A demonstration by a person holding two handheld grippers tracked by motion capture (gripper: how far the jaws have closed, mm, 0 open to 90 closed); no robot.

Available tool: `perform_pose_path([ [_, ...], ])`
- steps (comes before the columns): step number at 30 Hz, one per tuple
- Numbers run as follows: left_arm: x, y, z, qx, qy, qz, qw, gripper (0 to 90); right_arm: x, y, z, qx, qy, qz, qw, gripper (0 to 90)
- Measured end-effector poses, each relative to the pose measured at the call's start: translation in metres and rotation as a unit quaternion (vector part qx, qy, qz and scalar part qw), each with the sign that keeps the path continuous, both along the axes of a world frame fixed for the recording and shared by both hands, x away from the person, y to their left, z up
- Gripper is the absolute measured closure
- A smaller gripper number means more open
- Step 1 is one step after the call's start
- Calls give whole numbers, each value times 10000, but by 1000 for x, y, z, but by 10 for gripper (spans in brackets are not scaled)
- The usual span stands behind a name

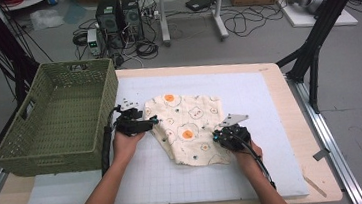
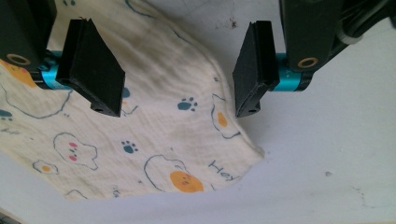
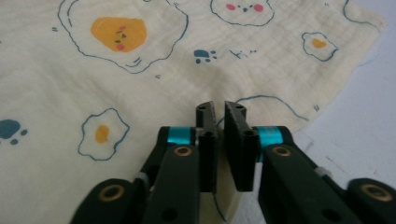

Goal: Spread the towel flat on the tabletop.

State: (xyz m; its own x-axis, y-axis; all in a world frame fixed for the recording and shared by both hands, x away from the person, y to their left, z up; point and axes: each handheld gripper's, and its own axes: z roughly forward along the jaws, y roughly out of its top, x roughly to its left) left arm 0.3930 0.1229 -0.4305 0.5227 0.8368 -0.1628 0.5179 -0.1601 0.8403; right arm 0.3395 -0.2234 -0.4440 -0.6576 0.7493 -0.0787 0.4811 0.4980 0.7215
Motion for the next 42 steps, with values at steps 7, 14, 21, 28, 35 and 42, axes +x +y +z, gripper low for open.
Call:
perform_pose_path([
  [7, -8, 1, 1, -141, -292, -210, 9993, 340, 5, -14, 2, 142, -181, -413, 9989, 877],
  [14, -19, 0, -5, -149, -216, -425, 9988, 334, 16, -32, 2, -471, -461, -1298, 9893, 879],
  [21, -39, -6, -5, -337, -437, -1110, 9923, 403, 1, -40, 15, -374, -1044, -1288, 9855, 669],
  [28, -48, -25, -5, -78, -286, -1689, 9852, 426, -20, -47, 26, -56, -1194, -874, 9890, 564],
  [35, -51, -53, -13, 189, -211, -2099, 9773, 429, -25, -50, 19, 45, -982, -780, 9921, 488],
  [42, -53, -68, -19, 573, -141, -2248, 9726, 443, -22, -59, 16, 354, -801, -956, 9916, 459],
])
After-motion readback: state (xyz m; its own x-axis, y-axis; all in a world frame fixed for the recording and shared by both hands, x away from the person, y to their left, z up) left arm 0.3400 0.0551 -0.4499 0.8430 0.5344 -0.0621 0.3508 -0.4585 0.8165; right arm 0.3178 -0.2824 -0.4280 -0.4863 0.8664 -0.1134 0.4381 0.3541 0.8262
